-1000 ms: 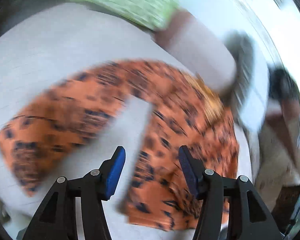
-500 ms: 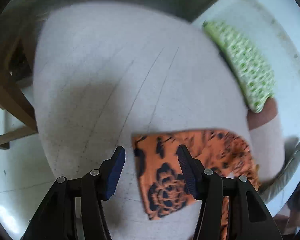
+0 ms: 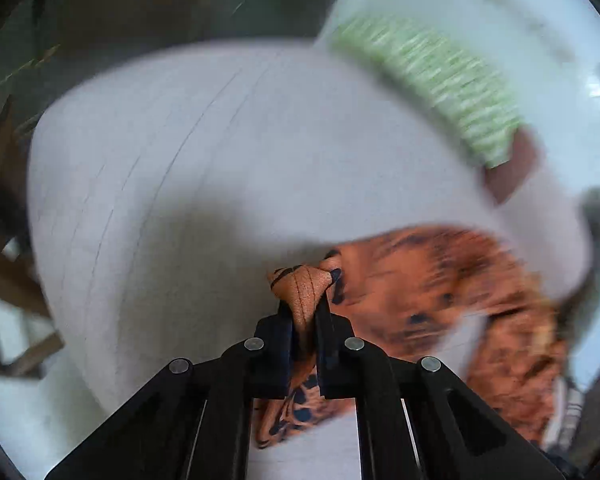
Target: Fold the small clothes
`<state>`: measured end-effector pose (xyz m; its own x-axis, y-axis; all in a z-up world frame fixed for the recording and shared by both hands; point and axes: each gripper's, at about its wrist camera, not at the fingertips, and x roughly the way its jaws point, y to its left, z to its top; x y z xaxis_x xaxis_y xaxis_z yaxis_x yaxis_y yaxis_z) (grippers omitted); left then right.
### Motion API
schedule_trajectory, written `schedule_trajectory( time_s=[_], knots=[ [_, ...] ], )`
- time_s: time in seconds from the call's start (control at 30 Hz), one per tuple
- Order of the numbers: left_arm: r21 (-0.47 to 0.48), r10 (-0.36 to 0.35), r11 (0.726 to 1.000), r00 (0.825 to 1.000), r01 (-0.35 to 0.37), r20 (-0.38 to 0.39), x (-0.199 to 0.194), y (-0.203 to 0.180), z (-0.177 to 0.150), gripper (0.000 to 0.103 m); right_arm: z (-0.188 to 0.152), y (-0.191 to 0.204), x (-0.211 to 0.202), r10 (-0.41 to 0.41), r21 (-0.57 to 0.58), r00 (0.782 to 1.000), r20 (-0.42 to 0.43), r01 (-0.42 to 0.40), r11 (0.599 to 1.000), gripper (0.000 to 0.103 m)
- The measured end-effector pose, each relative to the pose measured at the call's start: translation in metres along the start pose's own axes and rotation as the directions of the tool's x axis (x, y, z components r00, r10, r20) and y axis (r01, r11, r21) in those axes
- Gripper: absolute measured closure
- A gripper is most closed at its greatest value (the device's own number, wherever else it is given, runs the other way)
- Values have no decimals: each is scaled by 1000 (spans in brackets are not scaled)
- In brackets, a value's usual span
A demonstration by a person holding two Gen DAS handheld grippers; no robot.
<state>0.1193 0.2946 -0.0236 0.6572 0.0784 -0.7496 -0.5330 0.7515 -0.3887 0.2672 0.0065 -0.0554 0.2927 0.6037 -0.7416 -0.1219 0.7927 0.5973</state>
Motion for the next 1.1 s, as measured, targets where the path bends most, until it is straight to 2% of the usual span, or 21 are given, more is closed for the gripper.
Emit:
schedule_trajectory(
  time_s=[0.03, 0.1, 0.17, 0.23, 0.33, 0.4, 0.5, 0.63, 0.7, 0.77, 0.8, 0.83, 0.87, 0.9, 0.93, 0.97, 1.0, 1.07, 1.1],
  knots=[
    [31, -50, 998, 997, 48, 66, -20, -10, 1, 96, 1, -1, -3, 1, -5, 1000, 3, -1, 1000, 46],
    [76, -147, 987, 983, 139, 110, -46, -26, 2, 96, 4, -4, -9, 8, -11, 1000, 7, -8, 1000, 46],
    [173, -255, 958, 956, 230, 143, -77, -54, -2, 96, 10, -10, -18, 34, -6, 999, 13, -34, 999, 46],
    [281, -293, 929, 942, 240, 165, -98, -84, -11, 96, 21, -18, -30, 96, 22, 995, 27, -97, 995, 46],
    [393, -360, 872, 926, 292, 111, -109, -119, -28, 96, 39, -29, -51, 154, 42, 987, 53, -157, 987, 44],
    [460, -371, 837, 925, 298, 77, -107, -136, -43, 96, 53, -35, -60, 194, 52, 979, 60, -198, 979, 42],
    [559, -387, 770, 922, 308, 25, -106, -161, -61, 96, 76, -46, -63, 262, 71, 964, 44, -264, 962, 39],
    [674, -366, 676, 929, 297, -42, -92, -193, -82, 96, 116, -45, -36, 343, 68, 939, -31, -340, 938, 38],
    [703, -355, 645, 932, 300, -71, -94, -197, -84, 96, 130, -38, -10, 343, 45, 934, -103, -340, 939, 38],
    [720, -350, 617, 930, 317, -110, -93, -202, -88, 96, 139, -36, 15, 253, 18, 956, -152, -253, 967, 38],
    [729, -348, 603, 929, 324, -125, -90, -208, -90, 96, 142, -39, 31, 221, 14, 956, -193, -223, 975, 48],
    [739, -342, 589, 930, 326, -138, -88, -213, -92, 96, 143, -43, 43, 196, 6, 952, -233, -201, 980, 78],
    [742, -345, 578, 926, 340, -155, -84, -219, -88, 96, 143, -48, 47, 166, -5, 955, -246, -173, 985, 93],
    [742, -364, 554, 911, 378, -193, -84, -224, -87, 96, 143, -52, 46, 155, -12, 953, -259, -164, 986, 99],
    [744, -384, 527, 896, 410, -222, -87, -230, -87, 96, 143, -56, 37, 160, -28, 957, -243, -171, 985, 99],
    [750, -394, 507, 889, 424, -236, -87, -233, -88, 96, 143, -58, 26, 159, -45, 963, -215, -173, 984, 99],
    [765, -403, 474, 880, 436, -252, -91, -242, -91, 96, 142, -64, 8, 167, -57, 969, -181, -180, 982, 99],
    [789, -404, 426, 873, 443, -272, -94, -258, -100, 96, 141, -76, -22, 175, -71, 976, -130, -185, 980, 100],
    [789, -402, 402, 864, 464, -303, -93, -266, -106, 96, 140, -87, -40, 155, -78, 983, -97, -163, 983, 100]
  ],
)
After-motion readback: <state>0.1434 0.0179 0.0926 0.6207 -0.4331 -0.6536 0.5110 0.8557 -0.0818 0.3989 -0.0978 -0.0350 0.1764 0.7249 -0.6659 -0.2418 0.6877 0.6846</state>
